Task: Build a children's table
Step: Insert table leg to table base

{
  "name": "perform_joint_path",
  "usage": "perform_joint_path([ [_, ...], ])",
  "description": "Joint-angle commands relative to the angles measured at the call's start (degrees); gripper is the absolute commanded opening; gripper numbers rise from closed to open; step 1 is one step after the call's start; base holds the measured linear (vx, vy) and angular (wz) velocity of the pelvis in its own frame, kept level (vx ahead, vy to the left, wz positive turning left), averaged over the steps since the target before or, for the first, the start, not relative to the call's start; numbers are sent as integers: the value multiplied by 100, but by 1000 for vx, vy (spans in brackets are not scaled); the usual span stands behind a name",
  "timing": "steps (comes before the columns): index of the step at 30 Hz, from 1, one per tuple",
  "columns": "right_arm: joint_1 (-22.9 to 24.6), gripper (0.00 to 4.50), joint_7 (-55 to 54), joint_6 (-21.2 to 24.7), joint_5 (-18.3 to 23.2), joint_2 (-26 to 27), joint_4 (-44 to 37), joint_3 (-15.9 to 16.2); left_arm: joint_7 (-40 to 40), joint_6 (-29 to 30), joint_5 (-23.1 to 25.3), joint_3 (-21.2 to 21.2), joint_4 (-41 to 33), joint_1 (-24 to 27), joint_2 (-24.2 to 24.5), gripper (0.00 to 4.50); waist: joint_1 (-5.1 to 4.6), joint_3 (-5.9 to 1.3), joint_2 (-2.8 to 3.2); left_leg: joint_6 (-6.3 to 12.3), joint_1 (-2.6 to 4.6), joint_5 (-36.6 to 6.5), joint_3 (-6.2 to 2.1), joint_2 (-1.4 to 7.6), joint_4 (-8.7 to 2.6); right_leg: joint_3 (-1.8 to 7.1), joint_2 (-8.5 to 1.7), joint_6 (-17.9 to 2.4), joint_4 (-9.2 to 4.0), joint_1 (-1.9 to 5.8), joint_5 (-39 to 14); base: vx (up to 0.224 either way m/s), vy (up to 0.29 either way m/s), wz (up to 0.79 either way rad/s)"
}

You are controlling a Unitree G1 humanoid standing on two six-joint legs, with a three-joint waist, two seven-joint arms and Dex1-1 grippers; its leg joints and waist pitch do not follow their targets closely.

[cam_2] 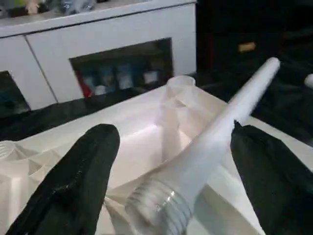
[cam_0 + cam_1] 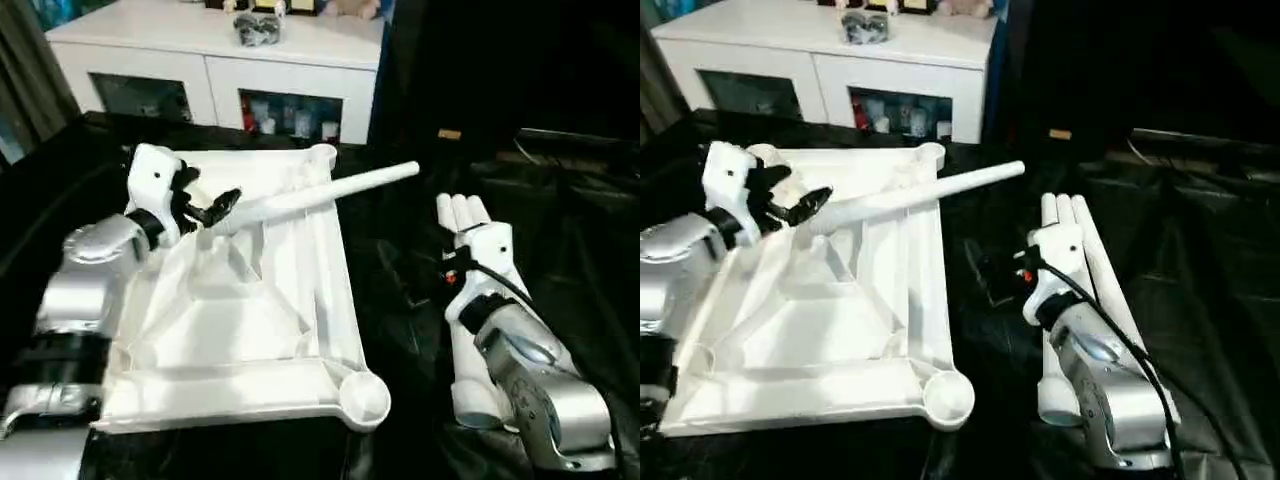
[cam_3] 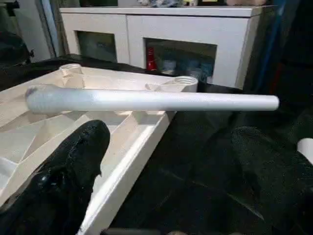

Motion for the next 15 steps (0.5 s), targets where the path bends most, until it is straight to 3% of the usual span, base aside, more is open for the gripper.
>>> perform_joint_path([
  [1,11,450,-68,77,-2,15,-87,-28,231,-88,-11,81,-18,13,-95,409,1,-356,85,-41,-18,-1540,-109,283,-529,280,-518,-643,-477,242,-2311,0,0,0],
  [3,-6,450,-82,88,1,55,-76,-6,216,-179,-50,89,69,9,-172,409,-3,-368,78,7,-44,-1367,-94,283,-521,293,-506,-731,-442,255,-2052,0,0,0],
  [4,-9,450,-77,101,7,66,-81,9,10,-231,-165,71,29,38,-214,409,-24,-372,-56,66,-58,-1311,-66,280,-517,286,-501,-714,-460,259,-2119,0,0,0],
  [7,-42,450,-67,145,59,57,-86,37,-787,-229,-593,98,171,-77,-279,437,30,-406,-4,118,-61,-901,-39,289,-481,315,-528,-805,-395,223,-1905,48,-19,5],
  [8,-79,450,-15,184,100,18,-75,37,-1572,-325,-510,-207,537,-291,-87,444,43,-429,-50,174,-67,-673,-25,276,-477,310,-510,-848,-363,233,-1573,68,-22,6],
  [9,-84,450,-3,191,106,8,-73,36,-1713,-366,-463,-281,612,-331,-41,444,55,-444,-42,224,-66,-513,-17,258,-472,313,-492,-835,-354,231,-1381,70,-20,5],
  [12,-89,450,69,235,146,-53,-83,22,-2208,-831,-99,-577,1265,-656,139,447,64,-506,-22,444,-91,323,-14,266,-409,292,-499,-1141,-159,290,133,18,-4,1],
  [15,-26,450,160,267,144,-159,-124,16,-2285,-1514,534,-884,2315,-1244,312,447,77,-529,-25,574,-105,443,-17,253,-388,285,-516,-1185,-136,337,386,0,0,0],
])
